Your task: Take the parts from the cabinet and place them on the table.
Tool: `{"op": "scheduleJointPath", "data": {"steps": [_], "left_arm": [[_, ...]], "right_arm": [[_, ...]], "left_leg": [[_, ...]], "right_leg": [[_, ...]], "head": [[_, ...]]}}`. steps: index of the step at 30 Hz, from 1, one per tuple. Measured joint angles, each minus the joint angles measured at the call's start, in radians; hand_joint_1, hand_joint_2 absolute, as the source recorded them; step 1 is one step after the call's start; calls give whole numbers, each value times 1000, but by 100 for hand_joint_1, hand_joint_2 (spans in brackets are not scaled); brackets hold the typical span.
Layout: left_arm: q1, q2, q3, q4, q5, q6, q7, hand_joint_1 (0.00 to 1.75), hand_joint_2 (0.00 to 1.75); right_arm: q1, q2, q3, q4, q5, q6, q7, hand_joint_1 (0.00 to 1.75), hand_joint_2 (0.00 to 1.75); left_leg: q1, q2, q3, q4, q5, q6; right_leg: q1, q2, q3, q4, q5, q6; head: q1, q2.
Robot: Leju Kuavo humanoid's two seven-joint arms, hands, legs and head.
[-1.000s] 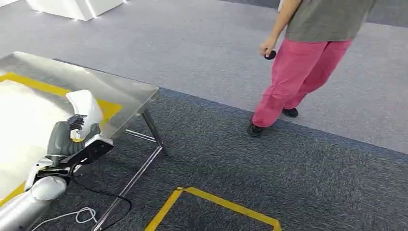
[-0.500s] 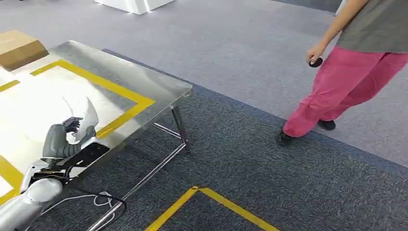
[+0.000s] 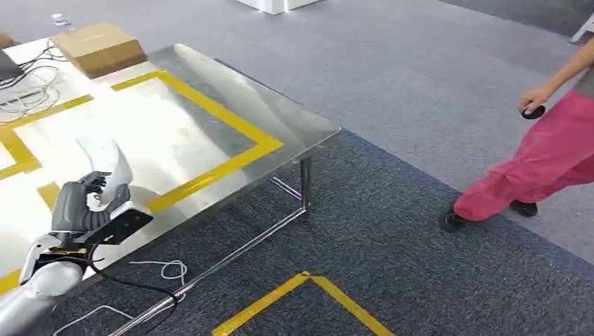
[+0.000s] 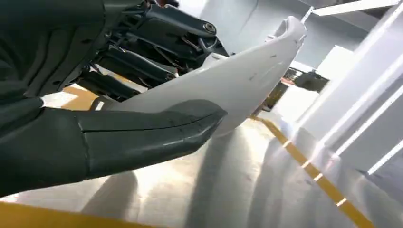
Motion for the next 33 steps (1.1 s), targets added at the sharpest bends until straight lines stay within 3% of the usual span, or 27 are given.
{"op": "scheduleJointPath", "data": {"steps": [1, 2, 3, 4, 8, 9, 10, 11, 14, 15, 17, 18, 20, 21, 22, 23, 24, 25, 26, 28, 30, 31, 32, 33], "left_arm": [[-6, 0, 2, 0, -2, 0, 1, 175, 175], [-8, -1, 3, 0, -2, 0, 2, 175, 175], [-7, -1, 3, 0, -3, 0, 3, 175, 175], [-7, -1, 4, 0, -4, 0, 5, 175, 175], [-6, -1, 4, 0, -5, 0, 6, 175, 175], [-5, -1, 5, 0, -8, 0, 11, 175, 175], [-6, -1, 18, 0, -13, 0, 16, 175, 175], [-9, 1, 22, 0, -15, 0, 17, 175, 175], [-9, 5, 24, 0, -20, 0, 19, 175, 175], [-8, 8, 25, 0, -20, 0, 20, 175, 175], [-12, 13, 29, 0, -21, 1, 22, 175, 175], [-19, 13, 30, 0, -21, 1, 22, 175, 175], [-16, 11, 30, 0, -25, 2, 26, 175, 175], [-14, 11, 30, 1, -27, 2, 29, 175, 175], [-12, 11, 30, 1, -30, 4, 31, 175, 175], [-12, 11, 30, 1, -33, 6, 32, 175, 175], [-13, 12, 31, 1, -37, 7, 34, 175, 175], [-13, 13, 32, 1, -39, 9, 35, 175, 175], [-15, 13, 34, 1, -42, 13, 35, 175, 175], [-22, 13, 35, 1, -55, 18, 37, 175, 175], [-21, 15, 40, 2, -64, 22, 35, 175, 175], [-22, 17, 41, 2, -76, 24, 29, 175, 175], [-27, 20, 42, 2, -90, 30, 20, 175, 175], [-32, 20, 42, 2, -106, 34, 10, 175, 175]], "right_arm": [[1, 0, -1, 1, 2, 1, 0, 0, 0], [2, 1, -1, 3, 2, 2, 2, 0, 0], [2, 2, -1, 6, 4, 4, 7, 0, 0], [2, 2, -1, 8, 5, 5, 7, 0, 0], [2, 2, -1, 8, 5, 5, 10, 0, 0], [5, 3, -1, 11, 7, 8, 13, 0, 0], [7, 6, -5, 21, 15, 18, 16, 0, 0], [8, 7, -6, 24, 16, 19, 16, 0, 0], [9, 9, -10, 27, 18, 19, 18, 0, 0], [8, 11, -12, 28, 19, 19, 17, 0, 0], [9, 13, -17, 31, 23, 18, 17, 0, 0], [10, 14, -19, 31, 23, 19, 18, 0, 0], [14, 15, -21, 32, 24, 20, 19, 0, 0], [15, 15, -22, 34, 24, 22, 21, 0, 0], [16, 16, -22, 35, 25, 22, 24, 0, 0], [15, 17, -23, 36, 26, 24, 25, 0, 0], [15, 19, -26, 37, 29, 28, 26, 0, 0], [14, 20, -29, 38, 31, 30, 27, 0, 0], [15, 20, -29, 40, 36, 34, 27, 0, 0], [13, 23, -31, 42, 41, 37, 31, 0, 0], [12, 23, -33, 45, 45, 41, 34, 0, 0], [11, 24, -39, 47, 51, 44, 34, 0, 0], [11, 25, -42, 48, 59, 52, 34, 0, 0], [11, 26, -43, 50, 67, 60, 36, 0, 0]], "left_leg": [[3, -10, -1, 0, 0, 5], [3, -23, 0, 0, 0, 8], [3, -36, -1, 0, 0, 8], [3, -43, -1, 1, 0, 9], [3, -48, -1, 1, 0, 9], [3, -63, 0, 1, 0, 9], [6, -117, 9, 3, -5, 2], [2, -135, 2, 9, -8, -6], [15, -176, -12, 8, 1, -26], [13, -188, -15, 9, 0, -32], [8, -80, -33, 57, -37, -42], [10, -57, -64, 120, -72, -46], [15, -38, -143, 280, -137, -53], [17, -37, -161, 309, -136, -56], [19, -35, -153, 294, -111, -57], [19, -31, -126, 241, -71, -56], [19, -20, -81, 157, -24, -54], [17, 5, -35, 73, 13, -49], [5, 56, -10, 33, 1, -47], [0, 46, -12, 16, -4, -33], [-1, 17, -16, 14, -5, -24], [9, 4, -9, 5, 0, -14], [10, -5, -8, 5, -1, -11], [11, -16, -9, 5, -1, -5]], "right_leg": [[-4, 48, -25, 51, -29, 1], [-6, 71, -66, 132, -65, 3], [-6, 81, -113, 219, -99, 6], [-6, 83, -134, 254, -109, 7], [-6, 83, -145, 272, -113, 8], [-6, 84, -170, 300, -106, 9], [-15, 118, -82, 61, 61, 7], [-27, 206, -53, 4, 59, 5], [-19, 171, -44, -4, 53, -8], [-25, 156, -39, -12, 56, -15], [-23, 127, -30, -21, 56, -30], [-22, 112, -28, -21, 54, -33], [-21, 78, -25, -20, 48, -37], [-21, 64, -23, -20, 46, -37], [-20, 49, -20, -20, 43, -36], [-20, 34, -15, -20, 40, -33], [-20, 21, -8, -20, 35, -31], [-20, 9, 0, -20, 30, -27], [-15, -1, 5, -20, 25, -22], [-8, -25, 4, -19, 18, -10], [-8, -53, 15, -25, 14, -1], [-14, -32, 7, -21, 3, 10], [-17, 25, -1, 8, -15, 11], [-17, 58, -31, 70, -49, 11]], "head": [[2, 0], [4, 0], [4, 0], [4, 0], [4, 0], [4, 0], [4, 0], [5, 0], [3, 0], [4, 0], [-7, 0], [-9, 0], [-9, 0], [-9, 0], [-9, 0], [-9, 0], [-9, 0], [-9, 0], [-8, 0], [-6, 0], [-7, 0], [-7, 0], [-4, 0], [-1, 0]]}}
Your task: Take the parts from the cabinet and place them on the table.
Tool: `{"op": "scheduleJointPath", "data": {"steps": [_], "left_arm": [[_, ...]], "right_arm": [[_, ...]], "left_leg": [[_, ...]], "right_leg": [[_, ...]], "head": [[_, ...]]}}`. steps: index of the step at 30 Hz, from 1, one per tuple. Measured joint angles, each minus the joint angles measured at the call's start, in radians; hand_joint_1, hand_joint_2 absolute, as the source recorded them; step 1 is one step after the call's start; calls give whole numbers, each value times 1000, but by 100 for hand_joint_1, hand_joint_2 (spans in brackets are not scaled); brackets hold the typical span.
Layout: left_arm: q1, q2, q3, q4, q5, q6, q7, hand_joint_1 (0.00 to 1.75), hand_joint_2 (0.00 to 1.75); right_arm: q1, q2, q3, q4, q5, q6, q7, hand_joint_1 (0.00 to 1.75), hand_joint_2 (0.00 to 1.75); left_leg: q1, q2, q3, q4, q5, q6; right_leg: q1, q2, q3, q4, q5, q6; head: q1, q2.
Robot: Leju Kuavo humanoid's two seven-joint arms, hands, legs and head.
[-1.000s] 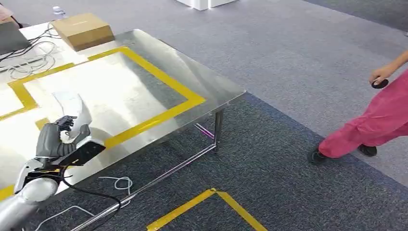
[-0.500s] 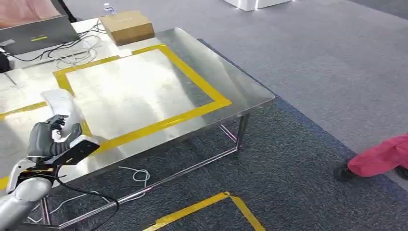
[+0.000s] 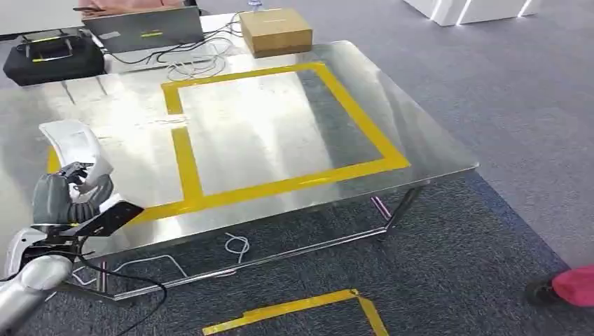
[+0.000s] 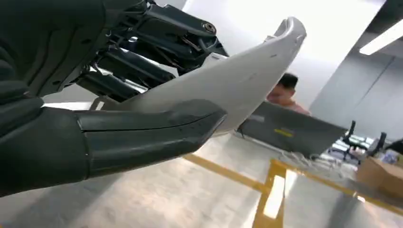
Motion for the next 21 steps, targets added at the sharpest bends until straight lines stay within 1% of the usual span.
{"op": "scheduleJointPath", "data": {"steps": [1, 2, 3, 4, 5, 6, 7, 8, 9, 10, 12, 13, 14, 15, 16, 17, 18, 19, 20, 21], "left_arm": [[-2, -1, -2, 0, -14, 0, -12, 175, 175], [-2, 0, -4, 1, -27, 0, -25, 175, 175], [-3, 2, -8, 3, -39, -3, -41, 175, 175], [-4, 5, -11, 6, -43, -7, -61, 175, 175], [-6, 8, -15, 9, -43, -14, -87, 175, 175], [-11, 10, -19, 13, -41, -20, -104, 175, 175], [-16, 11, -23, 17, -40, -23, -116, 175, 175], [-19, 11, -26, 19, -40, -28, -125, 175, 175], [-30, 12, -30, 26, -40, -41, -139, 175, 175], [-36, 12, -38, 32, -40, -51, -151, 175, 175], [-36, 13, -53, 42, -43, -62, -169, 175, 175], [-38, 16, -61, 47, -50, -68, -176, 175, 175], [-39, 16, -71, 52, -57, -71, -182, 175, 175], [-53, 18, -81, 60, -63, -74, -187, 175, 175], [-63, 15, -94, 67, -65, -76, -190, 175, 175], [-65, 12, -105, 74, -70, -78, -193, 175, 175], [-63, 11, -117, 81, -75, -81, -195, 175, 175], [-62, 10, -129, 89, -80, -84, -198, 175, 175], [-62, 10, -139, 94, -84, -88, -199, 175, 175], [-63, 10, -148, 98, -88, -90, -203, 175, 175]], "right_arm": [[1, 0, 0, 3, 7, 5, 1, 0, 0], [2, 2, -2, 8, 12, 13, 3, 0, 0], [3, 3, -2, 12, 18, 21, 8, 0, 0], [4, 3, -2, 16, 27, 29, 9, 0, 0], [3, 5, -3, 21, 33, 37, 11, 0, 0], [2, 6, -3, 26, 39, 44, 11, 0, 0], [1, 7, -5, 31, 43, 49, 12, 0, 0], [1, 7, -5, 35, 48, 53, 13, 0, 0], [3, 8, -6, 39, 56, 58, 16, 0, 0], [1, 8, -7, 44, 63, 65, 16, 0, 0], [1, 9, -11, 50, 71, 71, 20, 0, 0], [-1, 13, -13, 52, 79, 73, 20, 0, 0], [-3, 15, -15, 55, 84, 76, 21, 0, 0], [-1, 16, -18, 60, 87, 79, 21, 0, 0], [0, 19, -19, 63, 92, 84, 22, 0, 0], [1, 21, -20, 66, 96, 86, 23, 0, 0], [1, 23, -21, 69, 100, 87, 25, 0, 0], [3, 24, -23, 73, 104, 89, 27, 0, 0], [4, 26, -26, 75, 108, 92, 27, 0, 0], [3, 27, -29, 79, 113, 94, 29, 0, 0]], "left_leg": [[0, -13, 0, 0, -1, 2], [-1, -26, 0, 0, -1, 3], [-2, -40, 1, 0, -2, 3], [-2, -53, 2, 1, -2, 4], [-2, -68, 4, 1, -3, 4], [-2, -82, 7, 1, -3, 3], [-2, -96, 11, 1, -6, 0], [2, -106, 11, 1, -7, -2], [-3, -123, 3, 8, -8, -9], [3, -134, -4, 7, -3, -16], [11, -158, -7, 1, 3, -31], [9, -171, -8, 2, 0, -38], [5, -114, -11, 17, -11, -43], [4, -62, -35, 67, -43, -49], [6, -39, -69, 135, -77, -53], [9, -27, -108, 211, -110, -55], [10, -21, -141, 273, -129, -58], [12, -19, -154, 295, -123, -60], [13, -17, -142, 267, -93, -59], [13, -12, -107, 200, -50, -57]], "right_leg": [[0, 17, -47, 91, -37, 1], [1, 23, -94, 174, -64, 1], [1, 26, -129, 223, -68, 1], [1, 27, -139, 221, -47, -1], [1, 29, -130, 180, -7, -3], [1, 33, -103, 107, 45, -7], [1, 54, -62, 7, 102, -12], [-4, 112, -38, -52, 115, -17], [-11, 132, -20, -77, 106, -19], [-6, 121, -18, -75, 102, -19], [1, 100, -15, -77, 101, -25], [-9, 84, -8, -88, 107, -34], [-6, 72, -2, -94, 108, -38], [-5, 57, 2, -96, 106, -47], [-3, 41, 4, -95, 104, -50], [-3, 26, 5, -95, 101, -53], [-2, 13, 5, -95, 99, -53], [-2, -2, 7, -95, 98, -52], [-2, -17, 9, -95, 95, -52], [-2, -29, 13, -95, 92, -48]], "head": [[2, 0], [1, 0], [1, 0], [1, 0], [1, 0], [1, 0], [2, 0], [1, 0], [-1, 0], [1, 0], [0, 0], [-1, 0], [-2, 0], [-14, 0], [-13, 0], [-14, 0], [-14, 0], [-15, 0], [-14, 0], [-15, 0]]}}
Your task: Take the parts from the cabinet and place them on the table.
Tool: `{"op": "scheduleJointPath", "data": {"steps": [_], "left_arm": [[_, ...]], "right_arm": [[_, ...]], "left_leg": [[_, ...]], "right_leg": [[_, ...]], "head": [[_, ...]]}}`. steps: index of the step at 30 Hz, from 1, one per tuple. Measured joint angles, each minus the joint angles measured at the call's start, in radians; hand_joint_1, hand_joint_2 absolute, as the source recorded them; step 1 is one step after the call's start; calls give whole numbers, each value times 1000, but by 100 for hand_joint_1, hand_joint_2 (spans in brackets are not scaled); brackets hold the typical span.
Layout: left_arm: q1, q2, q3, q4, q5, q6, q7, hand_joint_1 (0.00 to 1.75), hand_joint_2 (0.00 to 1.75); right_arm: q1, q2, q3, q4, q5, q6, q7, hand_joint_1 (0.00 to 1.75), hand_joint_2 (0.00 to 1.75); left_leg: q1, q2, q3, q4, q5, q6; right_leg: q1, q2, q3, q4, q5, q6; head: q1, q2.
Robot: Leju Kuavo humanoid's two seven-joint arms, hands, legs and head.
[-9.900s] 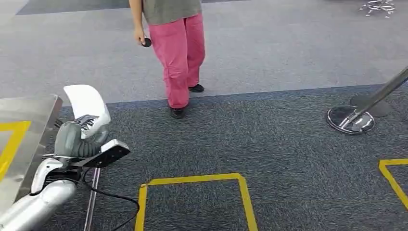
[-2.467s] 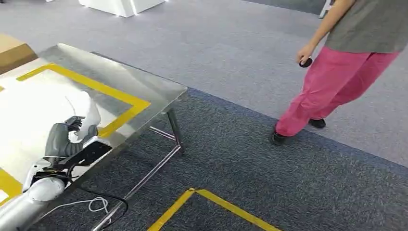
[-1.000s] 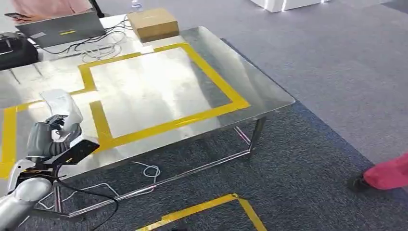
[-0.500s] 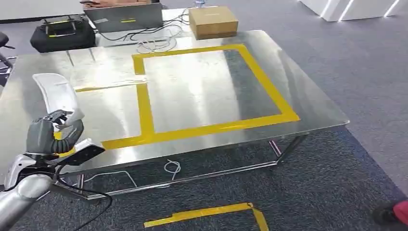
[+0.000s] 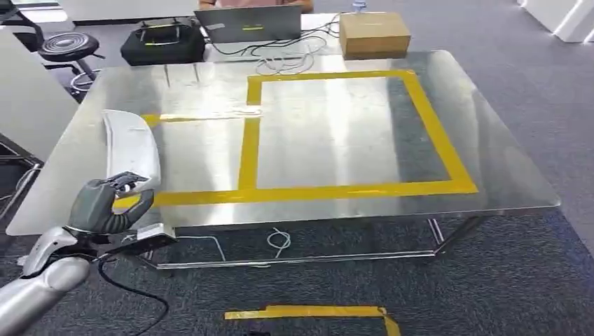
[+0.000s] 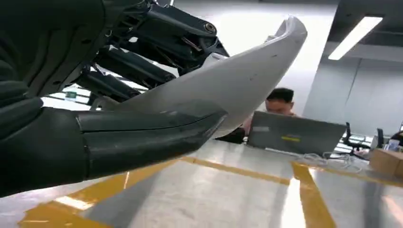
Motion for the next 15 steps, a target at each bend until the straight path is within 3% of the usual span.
{"op": "scheduleJointPath", "data": {"steps": [1, 2, 3, 7, 8, 9, 10, 11, 12, 13, 14, 15], "left_arm": [[-1, 0, -7, 3, -6, -2, -3, 175, 175], [-4, 0, -17, 5, -9, -2, -6, 175, 175], [-11, 0, -25, 8, -16, -2, -7, 175, 175], [-21, -3, -60, 22, -42, -10, -4, 175, 175], [-21, -4, -66, 24, -45, -11, -2, 175, 175], [-29, -4, -73, 27, -45, -14, -1, 175, 175], [-32, -7, -80, 29, -45, -16, 3, 175, 175], [-29, -9, -86, 32, -48, -16, 4, 175, 175], [-30, -7, -93, 34, -49, -17, 4, 175, 175], [-30, -7, -97, 35, -50, -17, 4, 175, 175], [-30, -7, -101, 36, -51, -16, 4, 175, 175], [-29, -7, -106, 36, -52, -16, 4, 175, 175]], "right_arm": [[-1, 2, -2, 2, 4, 2, 0, 0, 0], [-1, 3, -3, 5, 6, 4, 2, 0, 0], [2, 5, -6, 6, 9, 8, 4, 0, 0], [-6, 15, -11, 26, 22, 19, 12, 0, 0], [-7, 16, -16, 30, 22, 23, 11, 0, 0], [-4, 18, -21, 32, 23, 24, 9, 0, 0], [-2, 18, -24, 35, 24, 24, 9, 0, 0], [-6, 18, -27, 40, 25, 26, 9, 0, 0], [-3, 19, -30, 42, 26, 29, 12, 0, 0], [-1, 19, -32, 42, 26, 31, 12, 0, 0], [-1, 19, -32, 43, 26, 31, 13, 0, 0], [1, 19, -33, 44, 26, 32, 13, 0, 0]], "left_leg": [[-2, 13, 46, -84, 43, 4], [-7, 56, 91, -163, 73, 13], [-20, 84, 108, -190, 54, 14], [-18, 47, 103, -203, 54, 37], [-11, 44, 108, -208, 58, 43], [-16, 40, 109, -202, 56, 43], [-17, 37, 108, -197, 51, 41], [-20, 29, 111, -197, 46, 40], [-21, 27, 112, -195, 43, 43], [-22, 26, 112, -195, 42, 43], [-22, 26, 111, -194, 42, 43], [-22, 25, 109, -194, 43, 44]], "right_leg": [[0, -11, 6, 0, -4, 3], [2, -20, 12, 0, -8, 7], [10, -32, 14, 2, -14, 14], [13, -70, 26, -5, -22, 34], [8, -34, 17, 6, -34, 42], [6, 15, 0, 30, -51, 42], [9, 17, -1, -1, -2, -5], [8, 14, 8, 4, -40, -23], [6, 14, 10, 1, -26, -16], [5, 14, 11, -1, -20, 10], [3, 14, 14, -6, -18, 22], [3, 14, 23, -6, -17, 24]], "head": [[0, 0], [0, 0], [0, 0], [2, 0], [3, 0], [6, 0], [11, 0], [13, 0], [11, 0], [12, 0], [11, 0], [13, 0]]}}
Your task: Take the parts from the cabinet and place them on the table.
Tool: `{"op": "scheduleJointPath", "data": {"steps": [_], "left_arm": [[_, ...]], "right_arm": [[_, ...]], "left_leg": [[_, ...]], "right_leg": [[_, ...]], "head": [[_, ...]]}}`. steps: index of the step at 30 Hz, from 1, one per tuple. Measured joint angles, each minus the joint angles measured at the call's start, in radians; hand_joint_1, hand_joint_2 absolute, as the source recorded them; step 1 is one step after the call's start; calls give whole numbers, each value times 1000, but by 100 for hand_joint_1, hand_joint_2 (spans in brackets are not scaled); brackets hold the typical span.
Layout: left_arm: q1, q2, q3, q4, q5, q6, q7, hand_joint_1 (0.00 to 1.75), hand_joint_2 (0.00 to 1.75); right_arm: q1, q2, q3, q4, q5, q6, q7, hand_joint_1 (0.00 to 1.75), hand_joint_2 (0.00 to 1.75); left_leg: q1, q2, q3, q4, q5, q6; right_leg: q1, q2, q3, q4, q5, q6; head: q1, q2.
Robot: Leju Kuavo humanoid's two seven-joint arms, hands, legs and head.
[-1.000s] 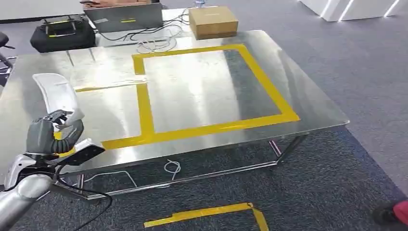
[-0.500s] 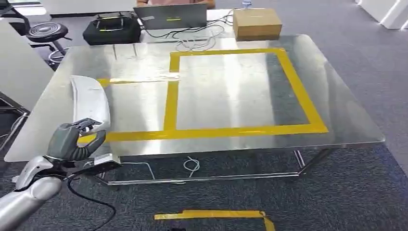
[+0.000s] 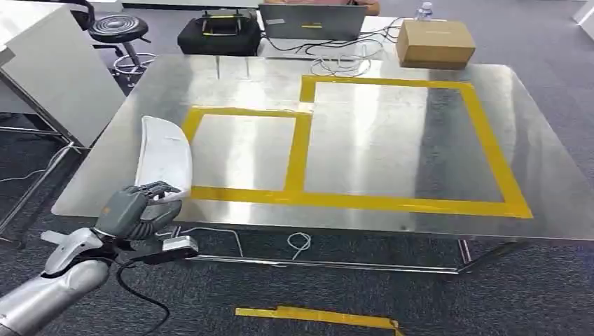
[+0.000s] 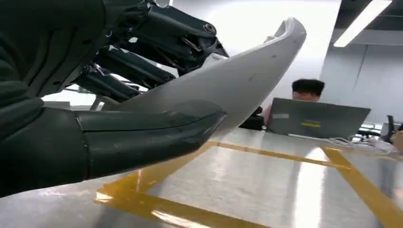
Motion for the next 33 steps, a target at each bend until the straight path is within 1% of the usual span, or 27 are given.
{"op": "scheduleJointPath", "data": {"steps": [4, 6, 7, 8, 9, 15, 23, 29, 33], "left_arm": [[-5, -2, -18, 5, -8, 1, -12, 175, 175], [-18, -7, -27, 10, -17, 1, -12, 175, 175], [-24, -9, -34, 12, -20, 1, -12, 175, 175], [-29, -10, -39, 13, -26, 0, -12, 175, 175], [-33, -11, -44, 14, -26, 0, -12, 175, 175], [-55, -26, -72, 15, -37, -4, -3, 175, 175], [-85, -54, -119, 26, -47, -21, 2, 175, 175], [-97, -64, -148, 36, -54, -21, 3, 175, 175], [-107, -74, -160, 47, -61, -32, 10, 175, 175]], "right_arm": [[4, 2, -3, 6, 17, 29, 11, 0, 0], [2, 10, -9, 23, 26, 53, 15, 0, 0], [0, 15, -11, 35, 30, 65, 15, 0, 0], [0, 19, -15, 43, 34, 67, 15, 0, 0], [0, 21, -17, 47, 39, 67, 19, 0, 0], [-1, 21, -24, 47, 72, 61, 41, 0, 0], [-1, 21, -48, 48, 124, 78, 63, 0, 0], [-1, 21, -60, 48, 133, 81, 66, 0, 0], [-1, 22, -69, 48, 148, 92, 81, 0, 0]], "left_leg": [[0, 0, -1, 1, 0, 0], [0, 0, -1, 1, 0, 1], [0, 0, -1, 1, 0, 1], [0, 0, -1, 1, 0, 1], [0, 0, 0, 1, 0, 1], [3, 0, 0, 0, 1, 0], [4, 0, 0, 0, 1, -1], [4, 0, 0, 0, 1, -1], [4, 0, 0, 0, 1, -1]], "right_leg": [[0, 1, -2, -1, 1, 2], [0, 0, -1, -2, 1, 3], [0, 0, -1, -2, 0, 5], [0, 0, -1, -2, 0, 8], [0, 1, -1, -2, 1, 8], [3, 1, -1, -2, 1, 8], [3, 1, -1, -1, 1, 8], [3, 1, -1, -1, 1, 8], [3, 1, -1, -1, 1, 8]], "head": [[-1, 0], [0, 0], [-1, 0], [-1, 0], [-1, 0], [-1, 0], [-1, 0], [-1, 0], [-1, 0]]}}
